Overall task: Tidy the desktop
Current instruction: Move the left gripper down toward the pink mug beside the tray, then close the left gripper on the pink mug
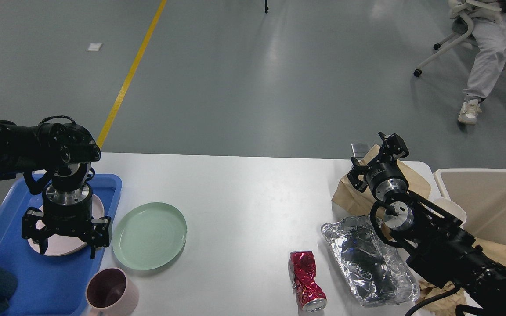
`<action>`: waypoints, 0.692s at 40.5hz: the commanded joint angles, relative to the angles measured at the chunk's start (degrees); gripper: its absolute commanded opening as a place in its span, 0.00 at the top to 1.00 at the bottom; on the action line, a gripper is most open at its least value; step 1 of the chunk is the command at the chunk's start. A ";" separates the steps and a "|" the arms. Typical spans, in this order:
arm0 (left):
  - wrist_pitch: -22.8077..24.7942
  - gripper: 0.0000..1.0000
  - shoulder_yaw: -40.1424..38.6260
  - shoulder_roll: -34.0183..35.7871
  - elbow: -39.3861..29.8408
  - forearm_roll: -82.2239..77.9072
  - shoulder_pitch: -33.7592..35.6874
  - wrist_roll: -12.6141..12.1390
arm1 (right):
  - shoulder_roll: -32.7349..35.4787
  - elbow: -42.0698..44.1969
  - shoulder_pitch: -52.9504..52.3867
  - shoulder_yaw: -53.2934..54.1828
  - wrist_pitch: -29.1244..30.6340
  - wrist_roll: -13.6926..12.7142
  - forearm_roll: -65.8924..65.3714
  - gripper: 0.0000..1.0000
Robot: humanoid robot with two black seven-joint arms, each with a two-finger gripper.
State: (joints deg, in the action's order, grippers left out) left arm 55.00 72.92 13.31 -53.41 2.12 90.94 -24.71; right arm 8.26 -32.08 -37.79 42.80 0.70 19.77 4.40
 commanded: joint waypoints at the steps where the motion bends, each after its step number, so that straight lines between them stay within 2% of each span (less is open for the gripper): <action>1: 0.00 0.03 -0.14 -0.48 -0.12 -0.01 -1.65 0.10 | 0.00 0.00 0.00 0.00 0.01 0.00 -0.01 0.00; 28: 0.00 0.04 -2.69 -1.53 0.67 -0.01 -6.30 -0.16 | 0.00 0.00 0.00 0.00 0.01 0.00 -0.01 0.00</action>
State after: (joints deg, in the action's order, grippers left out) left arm 55.00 70.26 11.80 -53.05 2.11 85.53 -24.82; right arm 8.25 -32.08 -37.79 42.80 0.69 19.78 4.40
